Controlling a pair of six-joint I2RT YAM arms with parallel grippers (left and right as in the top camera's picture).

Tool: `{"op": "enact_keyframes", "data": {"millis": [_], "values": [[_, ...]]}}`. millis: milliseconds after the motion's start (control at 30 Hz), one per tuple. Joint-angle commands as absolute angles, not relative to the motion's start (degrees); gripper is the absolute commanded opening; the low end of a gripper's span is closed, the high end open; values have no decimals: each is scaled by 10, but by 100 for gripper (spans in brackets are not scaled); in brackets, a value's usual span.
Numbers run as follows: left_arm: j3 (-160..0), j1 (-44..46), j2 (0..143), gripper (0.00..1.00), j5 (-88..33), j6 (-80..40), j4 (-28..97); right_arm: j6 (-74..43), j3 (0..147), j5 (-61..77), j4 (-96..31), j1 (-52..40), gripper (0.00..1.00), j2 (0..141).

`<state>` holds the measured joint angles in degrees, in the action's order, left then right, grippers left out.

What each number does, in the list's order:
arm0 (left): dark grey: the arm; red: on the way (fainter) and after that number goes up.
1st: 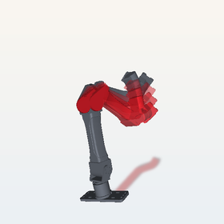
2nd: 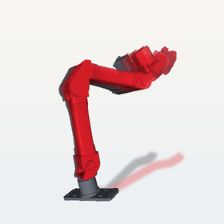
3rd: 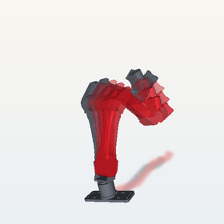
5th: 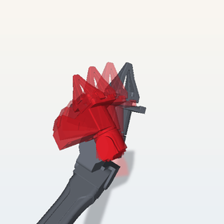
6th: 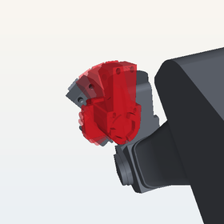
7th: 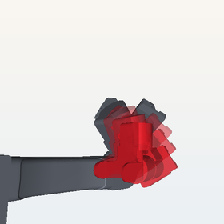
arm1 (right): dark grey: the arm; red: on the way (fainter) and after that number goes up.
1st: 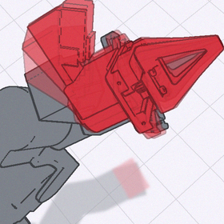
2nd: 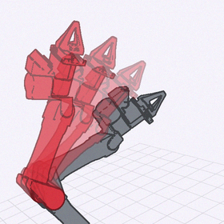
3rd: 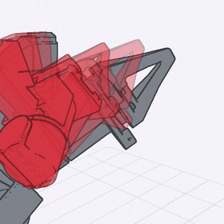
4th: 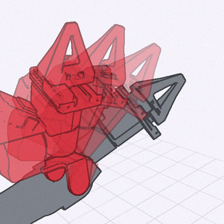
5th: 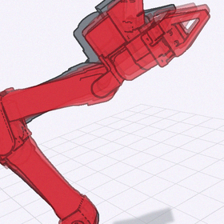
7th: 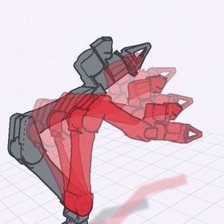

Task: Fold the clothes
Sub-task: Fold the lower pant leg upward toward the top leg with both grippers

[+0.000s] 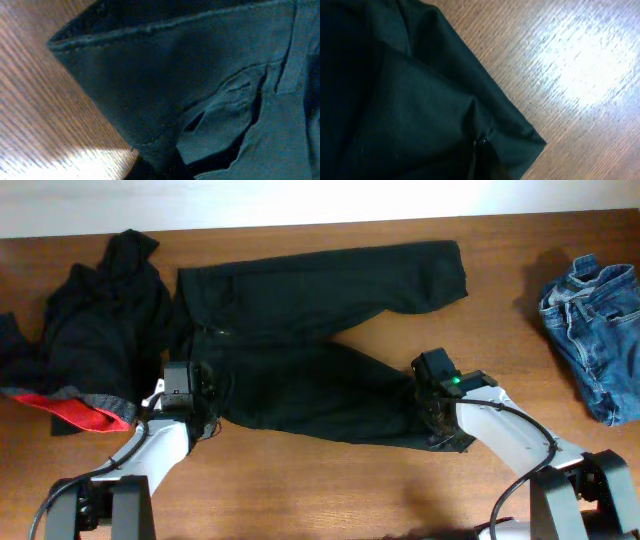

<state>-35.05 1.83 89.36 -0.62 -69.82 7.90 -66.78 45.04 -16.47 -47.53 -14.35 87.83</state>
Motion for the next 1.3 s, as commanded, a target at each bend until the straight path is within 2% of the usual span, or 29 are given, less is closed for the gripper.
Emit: {"op": "enact_keyframes", "data": {"millis": [0, 167, 467, 667, 900, 1267], "values": [[-317, 26, 929, 1, 0, -632, 98, -662, 446, -159, -477, -145, 4, 885], [-328, 26, 928, 1, 9, -538, 95, -575, 462, -154, -476, -145, 4, 882], [-368, 26, 860, 1, 17, -389, 137, -572, 498, -139, -526, -145, 4, 799], [-369, 26, 719, 1, 74, -374, 207, -572, 498, -135, -576, -145, 4, 704], [-369, 26, 562, 1, 80, -372, 312, -574, 498, -134, -634, -145, 4, 640], [-369, 26, 428, 1, 80, -373, 438, -574, 498, -122, -741, -145, 4, 507]]}}
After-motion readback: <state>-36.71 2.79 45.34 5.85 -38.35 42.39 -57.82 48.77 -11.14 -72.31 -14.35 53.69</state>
